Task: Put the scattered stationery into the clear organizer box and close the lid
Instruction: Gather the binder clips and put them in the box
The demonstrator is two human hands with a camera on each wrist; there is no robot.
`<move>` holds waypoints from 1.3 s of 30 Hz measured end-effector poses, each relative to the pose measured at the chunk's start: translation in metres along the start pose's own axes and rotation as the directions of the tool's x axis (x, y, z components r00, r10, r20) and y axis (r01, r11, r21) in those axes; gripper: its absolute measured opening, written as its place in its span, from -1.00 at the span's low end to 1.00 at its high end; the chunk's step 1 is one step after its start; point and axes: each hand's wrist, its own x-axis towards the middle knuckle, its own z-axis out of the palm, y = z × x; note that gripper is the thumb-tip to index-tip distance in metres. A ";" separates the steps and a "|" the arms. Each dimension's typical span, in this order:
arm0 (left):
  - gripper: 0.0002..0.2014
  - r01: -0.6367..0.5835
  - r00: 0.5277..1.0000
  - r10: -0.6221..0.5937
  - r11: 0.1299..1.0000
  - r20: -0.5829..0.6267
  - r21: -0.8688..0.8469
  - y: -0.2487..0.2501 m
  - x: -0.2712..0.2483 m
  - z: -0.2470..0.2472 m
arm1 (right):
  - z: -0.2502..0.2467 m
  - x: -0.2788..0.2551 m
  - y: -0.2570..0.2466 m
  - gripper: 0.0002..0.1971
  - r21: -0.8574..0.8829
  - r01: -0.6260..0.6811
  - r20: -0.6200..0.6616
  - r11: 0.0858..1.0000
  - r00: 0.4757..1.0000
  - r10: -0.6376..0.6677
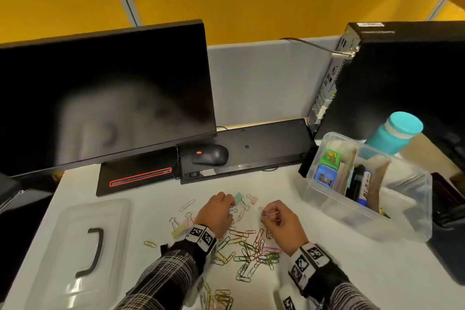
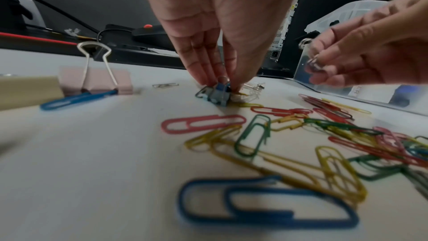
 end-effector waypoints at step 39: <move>-0.52 -0.251 0.967 0.229 0.938 0.114 0.239 0.007 0.033 -0.009 | 0.015 0.063 0.001 -0.89 -0.550 0.090 0.145 0.831 0.989 -0.012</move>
